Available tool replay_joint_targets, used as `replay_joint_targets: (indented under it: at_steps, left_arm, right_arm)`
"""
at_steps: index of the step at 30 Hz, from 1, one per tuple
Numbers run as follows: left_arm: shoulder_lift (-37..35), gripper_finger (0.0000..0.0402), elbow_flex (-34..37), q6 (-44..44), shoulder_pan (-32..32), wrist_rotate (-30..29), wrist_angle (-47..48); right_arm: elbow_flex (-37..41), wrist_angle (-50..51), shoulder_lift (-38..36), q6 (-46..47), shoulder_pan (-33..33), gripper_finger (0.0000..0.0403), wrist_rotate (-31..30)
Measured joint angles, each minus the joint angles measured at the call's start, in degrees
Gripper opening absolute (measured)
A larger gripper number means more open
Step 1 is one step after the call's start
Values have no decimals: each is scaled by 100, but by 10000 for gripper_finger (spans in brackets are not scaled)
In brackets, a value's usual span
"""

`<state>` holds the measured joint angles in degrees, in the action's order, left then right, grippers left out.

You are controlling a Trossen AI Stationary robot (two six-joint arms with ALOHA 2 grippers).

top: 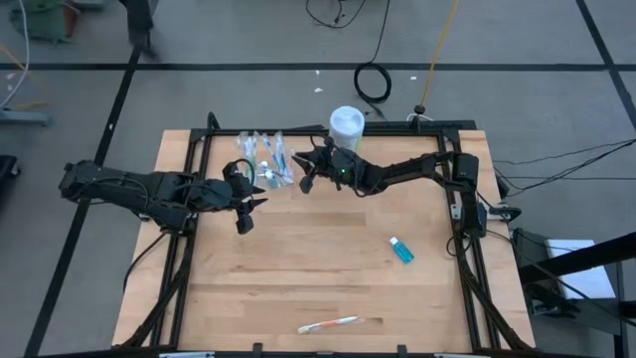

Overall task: Pick & Place toothbrushing station
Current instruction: Put the orange toothbrush into the right of the transparent organizer, then put the orange toothbrush into the left of the transparent organizer

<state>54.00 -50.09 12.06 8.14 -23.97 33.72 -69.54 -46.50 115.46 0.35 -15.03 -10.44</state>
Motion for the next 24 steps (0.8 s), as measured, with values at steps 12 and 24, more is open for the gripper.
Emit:
replay_joint_targets:
  at_steps: [12, 24]
  left_arm:
    - [0, 118, 0, 76, -2, 4, 153]
    - [-2, 118, 0, 78, 1, 11, 179]
  right_arm:
    - [9, 1516, -325, -275, 59, 141, 1]
    - [70, 4513, -1285, 498, 804, 146, 857]
